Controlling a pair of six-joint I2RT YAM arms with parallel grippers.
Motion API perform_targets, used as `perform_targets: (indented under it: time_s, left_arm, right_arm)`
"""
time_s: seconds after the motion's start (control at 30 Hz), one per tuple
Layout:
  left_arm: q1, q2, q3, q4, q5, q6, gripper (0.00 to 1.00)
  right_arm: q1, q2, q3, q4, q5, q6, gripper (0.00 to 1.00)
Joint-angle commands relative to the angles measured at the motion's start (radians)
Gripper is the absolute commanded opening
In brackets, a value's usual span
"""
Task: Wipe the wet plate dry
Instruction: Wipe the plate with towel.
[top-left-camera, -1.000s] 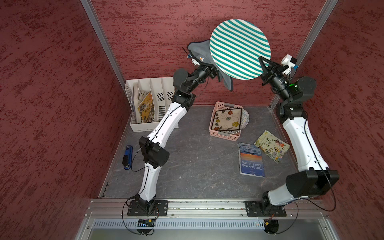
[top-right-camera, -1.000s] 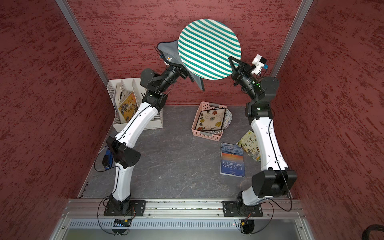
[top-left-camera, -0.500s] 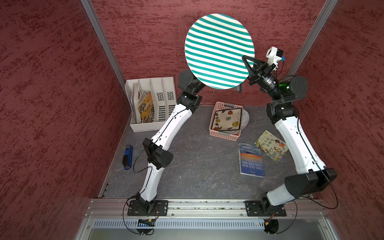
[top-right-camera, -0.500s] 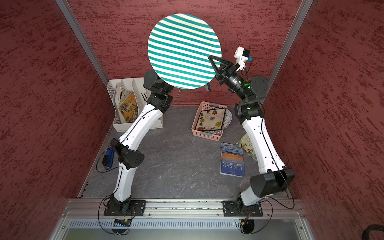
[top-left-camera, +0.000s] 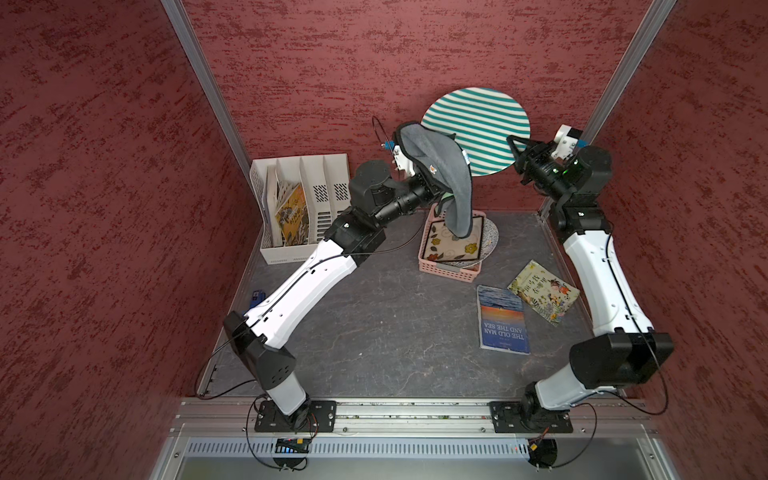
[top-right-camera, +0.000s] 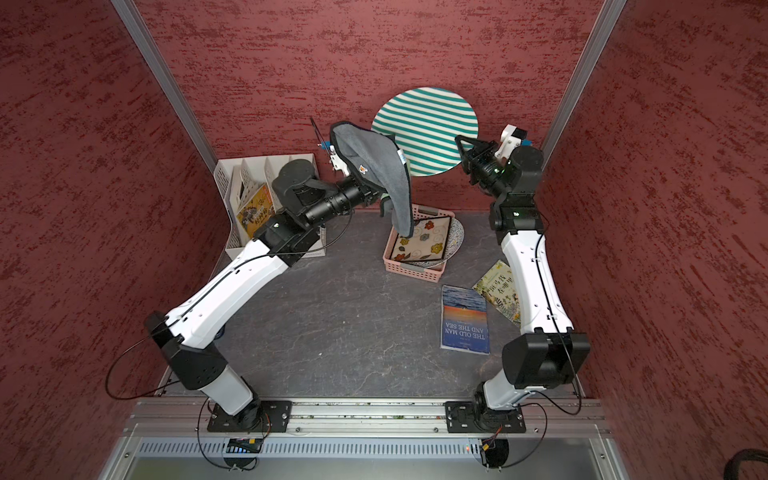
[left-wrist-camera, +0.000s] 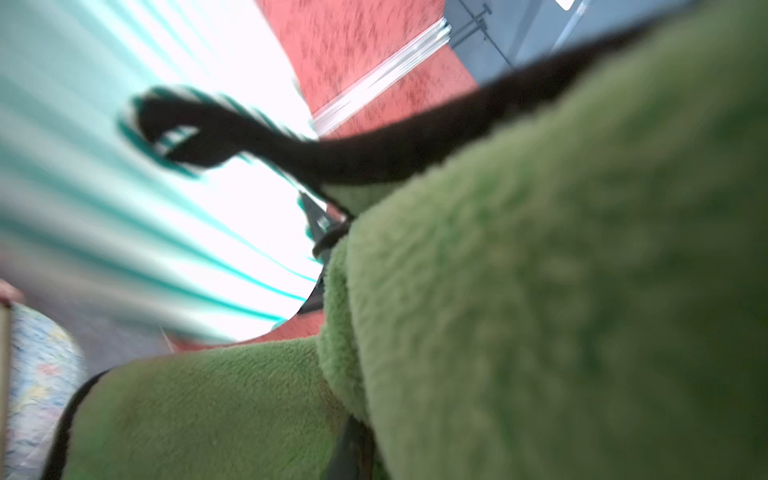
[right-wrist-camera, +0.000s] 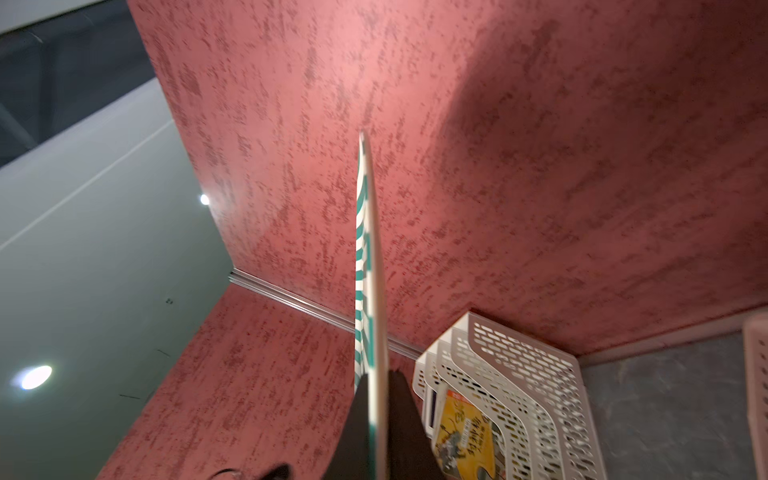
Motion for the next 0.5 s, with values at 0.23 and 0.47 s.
perform_targets:
  time_s: [0.23,0.47]
  left_arm:
    - [-0.071,0.413,0.619,-0.684,-0.428,0.556,0.00]
    - [-0.022,0.434,0.598,-0.762,-0.410,0.455,0.00]
  right_arm:
    - [0.138,-0.152,-0.047,-0.037,-0.006,-0.187,0.00]
    - [0.139,-0.170,0.005,-0.081,0.002,-0.231,0.00]
